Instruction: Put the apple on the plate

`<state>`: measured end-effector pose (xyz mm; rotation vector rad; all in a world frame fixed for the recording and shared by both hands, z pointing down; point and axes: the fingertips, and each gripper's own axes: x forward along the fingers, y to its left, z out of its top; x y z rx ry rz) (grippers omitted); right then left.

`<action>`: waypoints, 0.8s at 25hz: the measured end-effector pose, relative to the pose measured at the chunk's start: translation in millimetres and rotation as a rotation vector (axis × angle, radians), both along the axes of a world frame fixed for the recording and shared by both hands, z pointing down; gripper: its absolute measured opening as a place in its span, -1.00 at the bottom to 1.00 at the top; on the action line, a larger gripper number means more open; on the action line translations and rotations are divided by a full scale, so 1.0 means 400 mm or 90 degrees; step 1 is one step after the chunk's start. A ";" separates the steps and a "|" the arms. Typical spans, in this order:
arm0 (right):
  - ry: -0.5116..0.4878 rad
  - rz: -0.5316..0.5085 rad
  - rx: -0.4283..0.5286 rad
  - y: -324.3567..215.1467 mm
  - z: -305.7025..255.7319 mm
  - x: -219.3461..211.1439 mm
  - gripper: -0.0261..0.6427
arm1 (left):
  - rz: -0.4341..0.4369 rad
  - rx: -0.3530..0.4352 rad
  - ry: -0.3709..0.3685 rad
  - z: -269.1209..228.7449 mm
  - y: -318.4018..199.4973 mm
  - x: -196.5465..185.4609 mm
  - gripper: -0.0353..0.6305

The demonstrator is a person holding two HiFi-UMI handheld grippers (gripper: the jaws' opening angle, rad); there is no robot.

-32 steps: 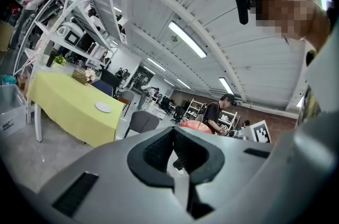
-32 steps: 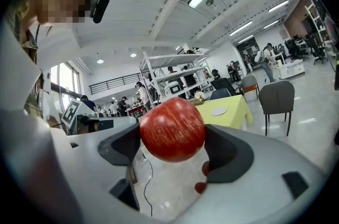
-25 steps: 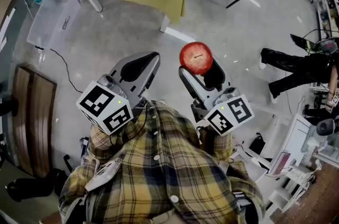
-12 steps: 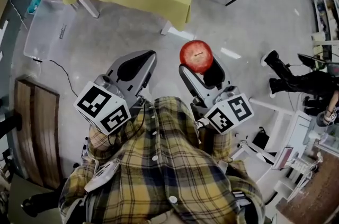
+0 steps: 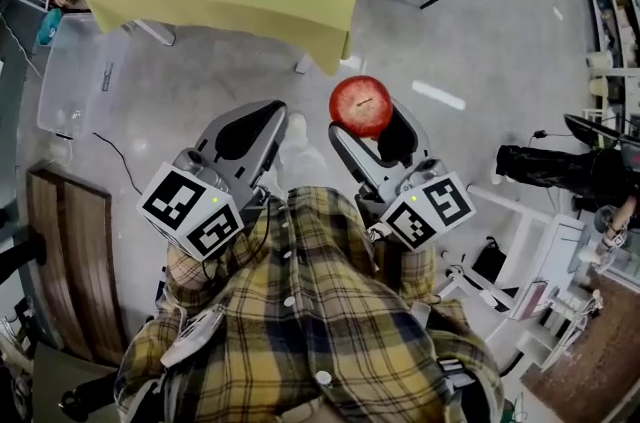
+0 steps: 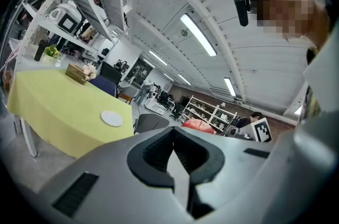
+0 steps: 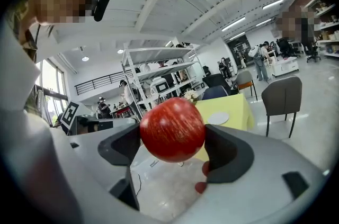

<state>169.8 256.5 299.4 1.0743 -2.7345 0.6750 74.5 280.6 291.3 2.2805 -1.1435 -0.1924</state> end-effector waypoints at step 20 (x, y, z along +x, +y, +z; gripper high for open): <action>-0.015 -0.064 0.030 -0.415 -0.046 0.035 0.20 | -0.090 0.029 -0.021 -0.046 -0.392 -0.001 -0.87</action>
